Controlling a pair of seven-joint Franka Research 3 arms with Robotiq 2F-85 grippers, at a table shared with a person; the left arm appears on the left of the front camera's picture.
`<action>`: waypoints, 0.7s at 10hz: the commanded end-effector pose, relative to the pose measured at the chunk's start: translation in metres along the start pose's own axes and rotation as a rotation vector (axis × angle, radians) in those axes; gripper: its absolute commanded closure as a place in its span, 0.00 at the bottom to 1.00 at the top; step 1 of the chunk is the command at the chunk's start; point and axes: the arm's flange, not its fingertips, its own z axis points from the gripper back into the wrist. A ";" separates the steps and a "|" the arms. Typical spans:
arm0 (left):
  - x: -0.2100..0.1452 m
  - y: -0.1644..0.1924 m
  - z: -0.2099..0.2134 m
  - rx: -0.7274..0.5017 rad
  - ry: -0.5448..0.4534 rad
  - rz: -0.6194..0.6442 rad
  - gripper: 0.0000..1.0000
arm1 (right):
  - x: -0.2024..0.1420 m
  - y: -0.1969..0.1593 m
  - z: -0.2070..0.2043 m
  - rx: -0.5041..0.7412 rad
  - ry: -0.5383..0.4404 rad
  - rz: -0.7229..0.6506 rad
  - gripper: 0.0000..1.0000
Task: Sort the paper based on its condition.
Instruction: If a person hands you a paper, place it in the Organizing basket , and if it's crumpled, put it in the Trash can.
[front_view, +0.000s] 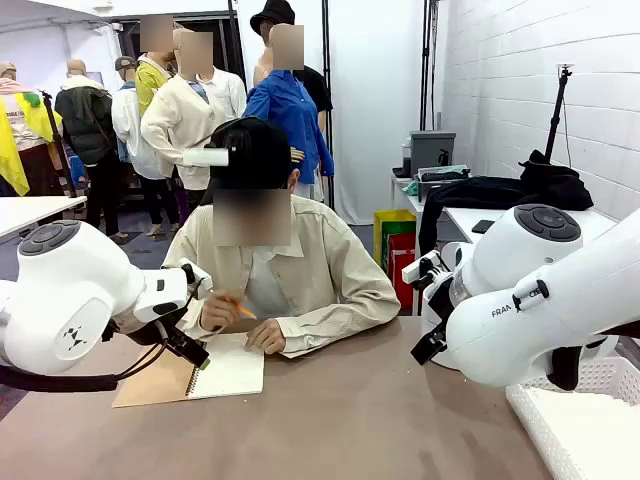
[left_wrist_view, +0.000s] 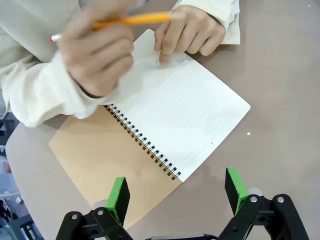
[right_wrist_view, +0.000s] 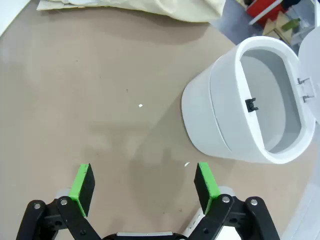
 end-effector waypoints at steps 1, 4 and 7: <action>0.000 0.000 0.000 0.000 0.000 0.000 0.00 | 0.000 0.000 0.000 0.000 0.000 0.000 0.00; 0.000 0.000 0.000 0.000 0.000 0.000 0.00 | 0.000 0.000 0.000 0.000 0.000 0.000 0.00; 0.000 0.000 0.000 0.000 0.000 0.000 0.00 | 0.000 0.000 0.000 0.000 0.000 0.000 0.00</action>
